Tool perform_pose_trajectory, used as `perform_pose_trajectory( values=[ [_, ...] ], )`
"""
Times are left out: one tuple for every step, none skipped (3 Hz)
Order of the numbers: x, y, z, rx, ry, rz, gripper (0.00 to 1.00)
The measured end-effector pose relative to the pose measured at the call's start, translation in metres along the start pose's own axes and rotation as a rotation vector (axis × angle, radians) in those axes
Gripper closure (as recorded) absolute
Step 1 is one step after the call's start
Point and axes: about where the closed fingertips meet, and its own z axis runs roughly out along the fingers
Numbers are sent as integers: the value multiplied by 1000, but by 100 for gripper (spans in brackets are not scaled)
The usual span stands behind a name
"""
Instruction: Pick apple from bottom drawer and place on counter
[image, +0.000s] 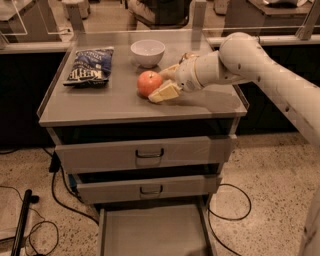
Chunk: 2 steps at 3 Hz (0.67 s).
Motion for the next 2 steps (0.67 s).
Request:
perform_pose_trajectory(
  values=[
    [0,0,0,0,0,0,0],
    [0,0,0,0,0,0,0]
  ],
)
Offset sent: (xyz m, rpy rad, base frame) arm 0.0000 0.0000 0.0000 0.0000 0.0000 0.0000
